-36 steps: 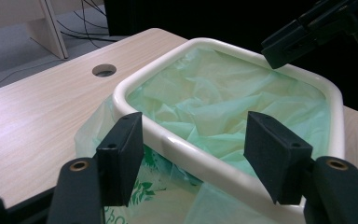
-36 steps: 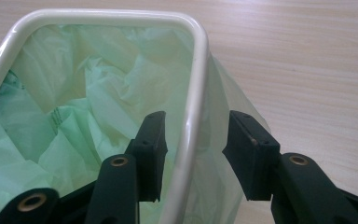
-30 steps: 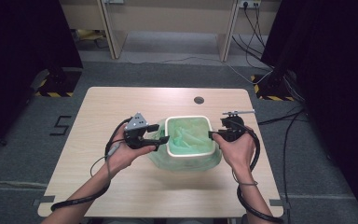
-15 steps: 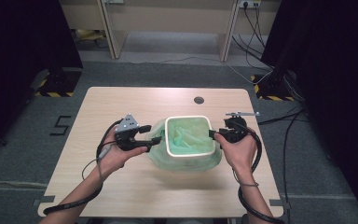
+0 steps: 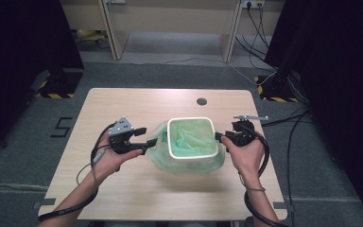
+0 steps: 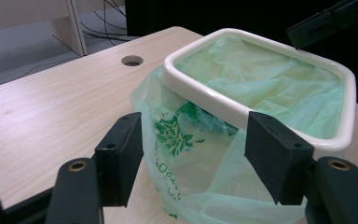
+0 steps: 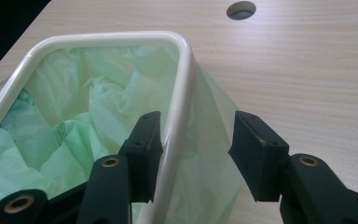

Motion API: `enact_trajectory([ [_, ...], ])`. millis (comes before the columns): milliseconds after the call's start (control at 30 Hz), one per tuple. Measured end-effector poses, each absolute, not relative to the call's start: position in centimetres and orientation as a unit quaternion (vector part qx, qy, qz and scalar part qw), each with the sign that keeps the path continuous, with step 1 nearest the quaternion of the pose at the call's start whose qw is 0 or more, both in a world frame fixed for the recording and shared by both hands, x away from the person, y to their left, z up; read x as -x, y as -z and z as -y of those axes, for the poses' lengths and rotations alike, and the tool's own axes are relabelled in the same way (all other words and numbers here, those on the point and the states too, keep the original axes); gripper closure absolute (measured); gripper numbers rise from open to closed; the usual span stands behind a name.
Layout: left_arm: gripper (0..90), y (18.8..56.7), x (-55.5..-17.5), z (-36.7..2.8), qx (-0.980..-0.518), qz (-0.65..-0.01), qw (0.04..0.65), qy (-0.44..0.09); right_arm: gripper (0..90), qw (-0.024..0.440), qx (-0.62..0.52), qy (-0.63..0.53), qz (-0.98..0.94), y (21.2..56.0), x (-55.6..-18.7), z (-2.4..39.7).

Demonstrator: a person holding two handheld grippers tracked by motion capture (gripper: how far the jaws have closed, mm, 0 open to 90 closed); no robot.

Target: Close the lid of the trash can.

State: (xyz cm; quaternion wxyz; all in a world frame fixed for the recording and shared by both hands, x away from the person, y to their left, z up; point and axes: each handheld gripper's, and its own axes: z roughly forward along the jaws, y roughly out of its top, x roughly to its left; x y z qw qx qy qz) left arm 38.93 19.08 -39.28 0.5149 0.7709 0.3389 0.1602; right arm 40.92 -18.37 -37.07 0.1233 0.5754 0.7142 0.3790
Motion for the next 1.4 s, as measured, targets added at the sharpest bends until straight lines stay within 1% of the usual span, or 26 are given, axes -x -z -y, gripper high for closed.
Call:
enact_trajectory([
  [367, 36.0, 39.6, -38.6, -20.4, -0.765, -0.350, 0.514, -0.165, 52.0, 0.121, -0.577, -0.389, -0.707, 37.2, -40.7, 19.0],
  [1400, 36.0, 40.4, -38.2, -23.1, -0.754, -0.377, 0.508, -0.175, 51.3, 0.138, -0.589, -0.393, -0.692, 37.8, -40.0, 21.1],
])
